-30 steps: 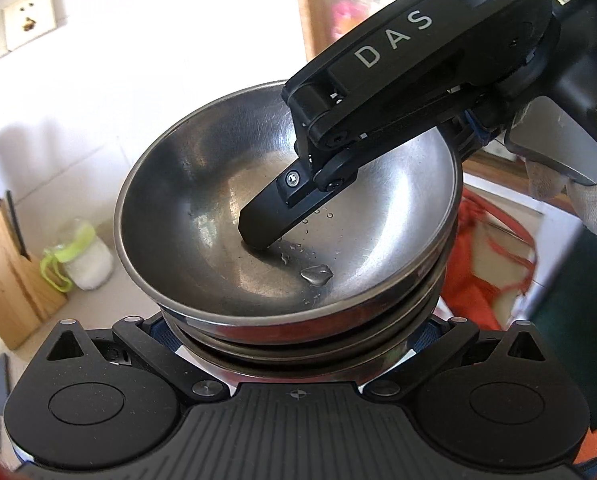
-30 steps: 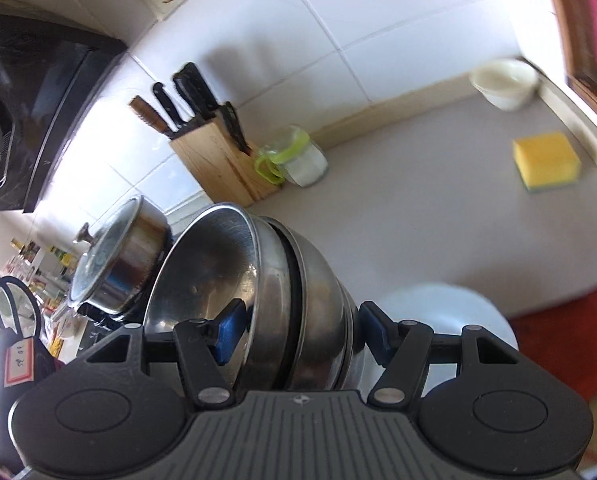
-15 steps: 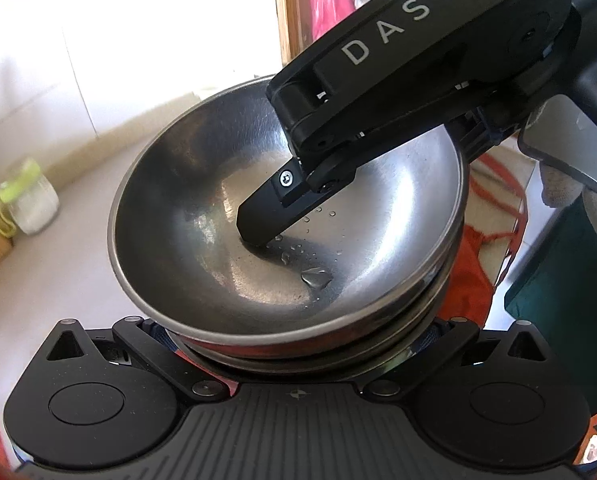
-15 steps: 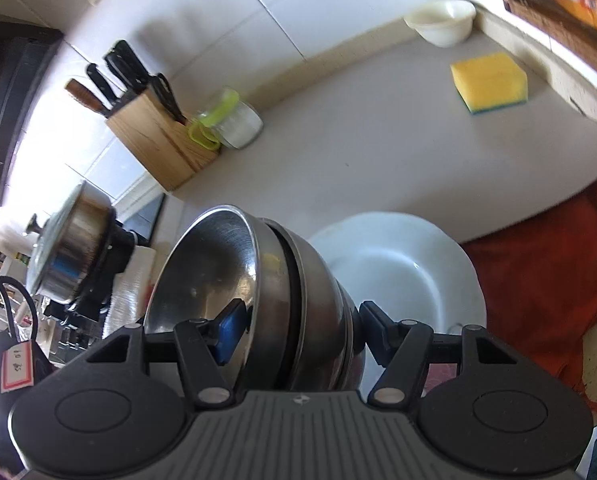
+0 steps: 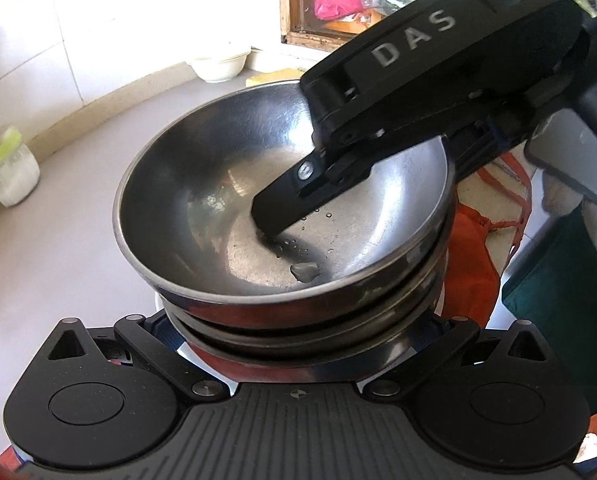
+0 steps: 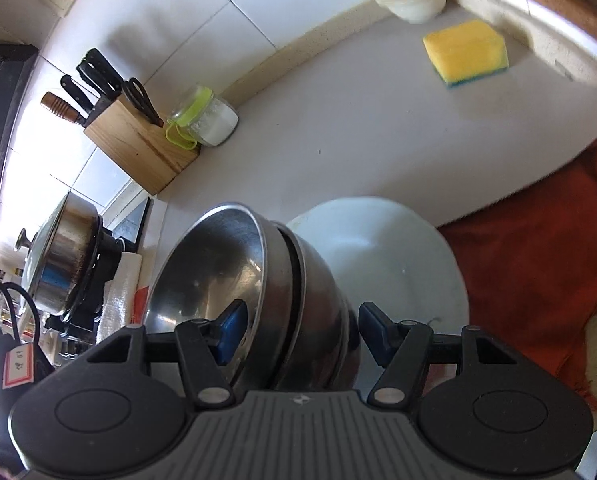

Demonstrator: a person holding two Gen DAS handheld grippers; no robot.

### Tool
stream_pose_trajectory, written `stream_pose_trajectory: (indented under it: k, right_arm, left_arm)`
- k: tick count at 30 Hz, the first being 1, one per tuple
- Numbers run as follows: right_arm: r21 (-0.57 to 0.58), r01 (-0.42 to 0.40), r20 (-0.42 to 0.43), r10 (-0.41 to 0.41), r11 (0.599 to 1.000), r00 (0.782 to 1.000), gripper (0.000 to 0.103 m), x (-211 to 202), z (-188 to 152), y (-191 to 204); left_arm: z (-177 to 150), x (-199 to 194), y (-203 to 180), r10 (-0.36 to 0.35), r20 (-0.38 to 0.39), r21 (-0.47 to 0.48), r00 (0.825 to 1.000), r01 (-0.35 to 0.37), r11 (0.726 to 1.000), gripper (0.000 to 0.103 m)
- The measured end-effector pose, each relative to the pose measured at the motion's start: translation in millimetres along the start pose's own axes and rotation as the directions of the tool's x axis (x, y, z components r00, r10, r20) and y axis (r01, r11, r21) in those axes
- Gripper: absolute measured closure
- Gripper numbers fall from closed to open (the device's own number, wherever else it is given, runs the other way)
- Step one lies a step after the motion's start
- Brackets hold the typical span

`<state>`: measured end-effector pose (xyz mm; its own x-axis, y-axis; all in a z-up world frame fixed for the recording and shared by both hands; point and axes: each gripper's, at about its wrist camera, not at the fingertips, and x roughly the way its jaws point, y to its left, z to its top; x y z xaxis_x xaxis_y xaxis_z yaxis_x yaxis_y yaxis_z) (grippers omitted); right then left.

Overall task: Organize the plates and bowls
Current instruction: 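Carry the steel bowl stack with both tools over the pink-flower plates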

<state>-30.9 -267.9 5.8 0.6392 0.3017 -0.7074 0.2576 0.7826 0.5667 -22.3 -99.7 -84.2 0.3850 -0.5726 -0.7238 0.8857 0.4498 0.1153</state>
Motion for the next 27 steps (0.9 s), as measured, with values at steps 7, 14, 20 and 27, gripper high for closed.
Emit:
stream_pose_trajectory:
  k: [7, 14, 20, 27]
  right_arm:
    - [-0.042, 0.022, 0.084, -0.018, 0.999, 0.996, 0.039, -27, -6, 11]
    - [-0.089, 0.039, 0.131, -0.027, 0.995, 0.991, 0.039, -42, -5, 24]
    - [-0.109, 0.112, 0.126, -0.098, 0.988, 0.987, 0.039, -47, -7, 25]
    - [-0.111, 0.097, 0.086, -0.087, 0.989, 0.992, 0.037, -30, -14, 17]
  left_arm:
    - [-12, -9, -2, 0.057, -0.015, 0.019, 0.998, -0.057, 0.998, 0.0]
    - [-11, -23, 5, 0.079, -0.002, -0.034, 0.997, -0.079, 0.996, 0.0]
    - [-17, -42, 14, 0.088, 0.032, -0.094, 0.996, -0.084, 0.992, 0.0]
    - [-17, -37, 10, 0.077, 0.026, -0.093, 0.997, -0.074, 0.993, 0.0]
